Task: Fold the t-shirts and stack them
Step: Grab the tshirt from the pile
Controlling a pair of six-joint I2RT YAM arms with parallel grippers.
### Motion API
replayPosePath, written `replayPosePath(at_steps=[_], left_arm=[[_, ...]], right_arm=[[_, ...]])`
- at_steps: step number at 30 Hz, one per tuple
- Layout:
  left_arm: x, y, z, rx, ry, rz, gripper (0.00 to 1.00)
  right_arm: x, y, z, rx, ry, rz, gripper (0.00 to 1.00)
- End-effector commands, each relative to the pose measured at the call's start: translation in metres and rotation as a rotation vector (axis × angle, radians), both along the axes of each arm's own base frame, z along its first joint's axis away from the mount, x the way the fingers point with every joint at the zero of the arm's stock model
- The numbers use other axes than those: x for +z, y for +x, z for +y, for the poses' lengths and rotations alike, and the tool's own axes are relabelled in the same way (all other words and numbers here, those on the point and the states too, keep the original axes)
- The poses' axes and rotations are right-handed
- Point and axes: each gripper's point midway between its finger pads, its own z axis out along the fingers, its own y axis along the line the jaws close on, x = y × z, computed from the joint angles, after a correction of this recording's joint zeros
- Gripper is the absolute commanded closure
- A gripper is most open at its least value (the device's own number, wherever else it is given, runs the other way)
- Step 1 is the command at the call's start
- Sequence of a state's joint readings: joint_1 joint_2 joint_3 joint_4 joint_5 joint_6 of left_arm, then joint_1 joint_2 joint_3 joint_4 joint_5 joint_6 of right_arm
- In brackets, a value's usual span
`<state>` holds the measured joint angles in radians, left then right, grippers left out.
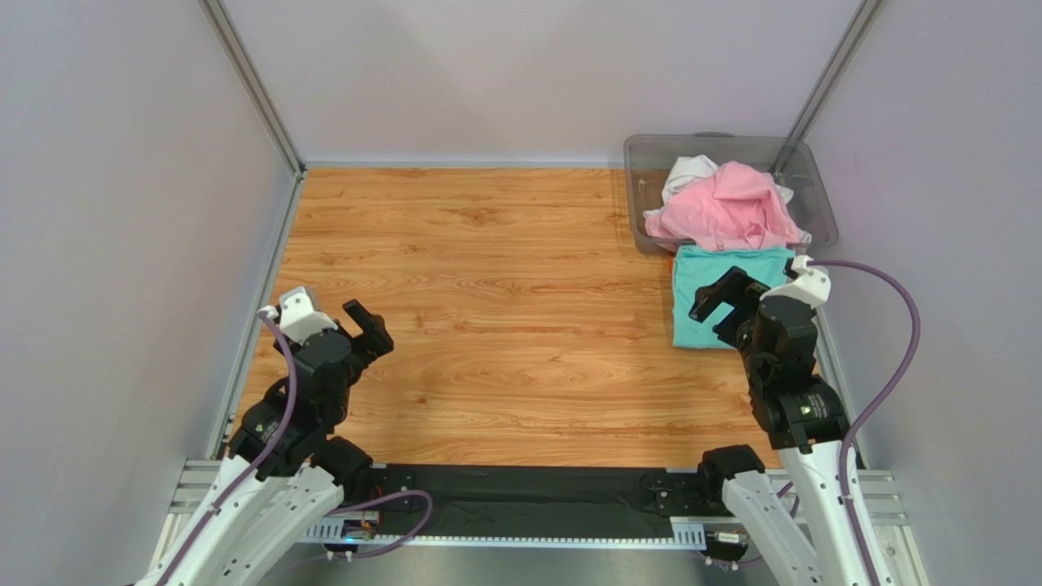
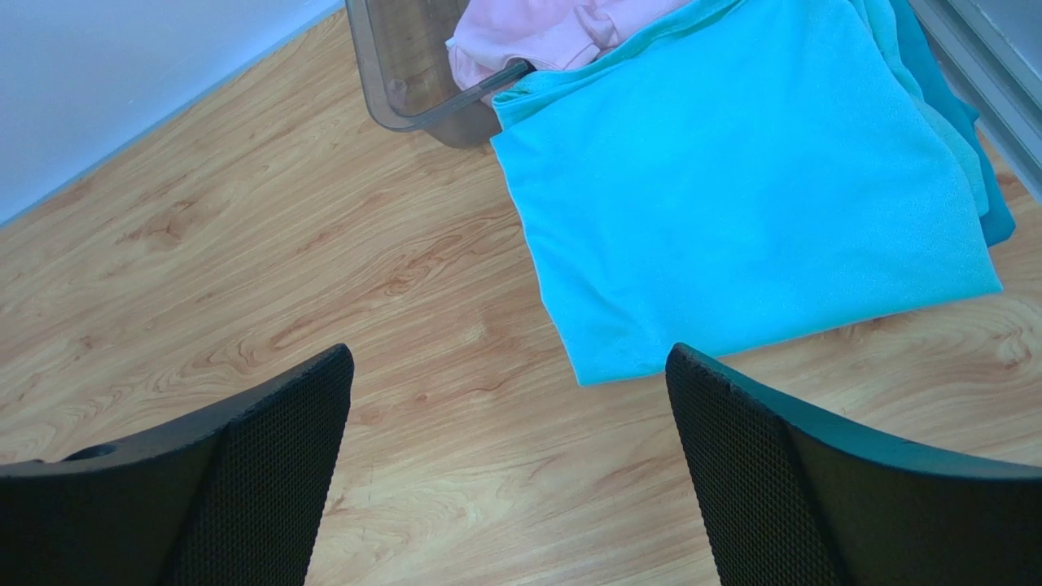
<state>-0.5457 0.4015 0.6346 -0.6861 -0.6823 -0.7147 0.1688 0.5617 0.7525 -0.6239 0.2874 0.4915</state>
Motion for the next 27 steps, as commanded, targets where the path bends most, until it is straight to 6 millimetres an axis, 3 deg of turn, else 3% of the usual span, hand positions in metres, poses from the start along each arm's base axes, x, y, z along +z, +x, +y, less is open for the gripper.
replayPosePath(at_steps=[1, 3, 4, 7, 10, 13, 14, 15, 16, 17, 18, 19, 20, 21, 22, 27], left_arm=[[0.014, -0.004, 0.002, 0.018, -0.046, -0.025, 0.00], [0.012, -0.005, 0.002, 0.014, -0.048, -0.025, 0.00], [0.012, -0.005, 0.001, 0.011, -0.050, -0.024, 0.00], [0.010, -0.005, -0.001, -0.005, -0.045, -0.019, 0.00], [0.008, -0.005, -0.001, -0.009, -0.039, -0.017, 0.00], [0.006, -0.004, -0.001, -0.007, -0.033, -0.015, 0.00], [0.004, -0.004, -0.001, -0.007, -0.034, -0.010, 0.00], [0.001, -0.005, -0.003, -0.007, -0.048, 0.000, 0.00], [-0.001, -0.006, -0.004, -0.011, -0.055, 0.006, 0.00], [-0.004, -0.007, -0.007, -0.029, -0.062, 0.015, 0.00], [-0.007, -0.007, -0.008, -0.035, -0.062, 0.021, 0.00], [-0.006, -0.007, -0.008, -0.032, -0.062, 0.019, 0.00], [-0.006, -0.007, -0.006, -0.021, -0.057, 0.015, 0.00], [-0.005, -0.007, -0.004, -0.013, -0.056, 0.014, 0.00], [-0.005, -0.008, -0.003, -0.007, -0.055, 0.015, 0.00], [-0.004, -0.010, 0.005, 0.031, -0.063, -0.009, 0.00]], right_arm=[[0.032, 0.002, -0.002, -0.032, 0.033, -0.068, 0.00], [0.041, 0.008, -0.002, -0.010, -0.001, -0.086, 0.00], [0.057, 0.013, -0.001, -0.011, 0.001, -0.129, 0.00], [0.068, 0.030, -0.006, -0.044, -0.027, -0.113, 0.00], [0.086, 0.060, -0.012, -0.099, -0.062, -0.083, 0.00], [0.100, 0.102, -0.021, -0.141, -0.094, -0.045, 0.00], [0.080, 0.127, -0.022, -0.136, -0.112, 0.030, 0.00], [0.099, 0.142, -0.033, -0.152, -0.108, 0.004, 0.00], [0.094, 0.156, -0.038, -0.148, -0.108, 0.026, 0.00], [0.070, 0.181, -0.039, -0.125, -0.104, 0.094, 0.00], [0.081, 0.196, -0.057, -0.156, -0.098, 0.076, 0.00], [0.079, 0.208, -0.064, -0.166, -0.102, 0.092, 0.00], [0.048, 0.230, -0.073, -0.176, -0.110, 0.170, 0.00], [0.038, 0.235, -0.089, -0.205, -0.112, 0.217, 0.00], [0.032, 0.257, -0.100, -0.222, -0.111, 0.233, 0.00], [-0.012, 0.303, -0.139, -0.231, -0.124, 0.329, 0.00]])
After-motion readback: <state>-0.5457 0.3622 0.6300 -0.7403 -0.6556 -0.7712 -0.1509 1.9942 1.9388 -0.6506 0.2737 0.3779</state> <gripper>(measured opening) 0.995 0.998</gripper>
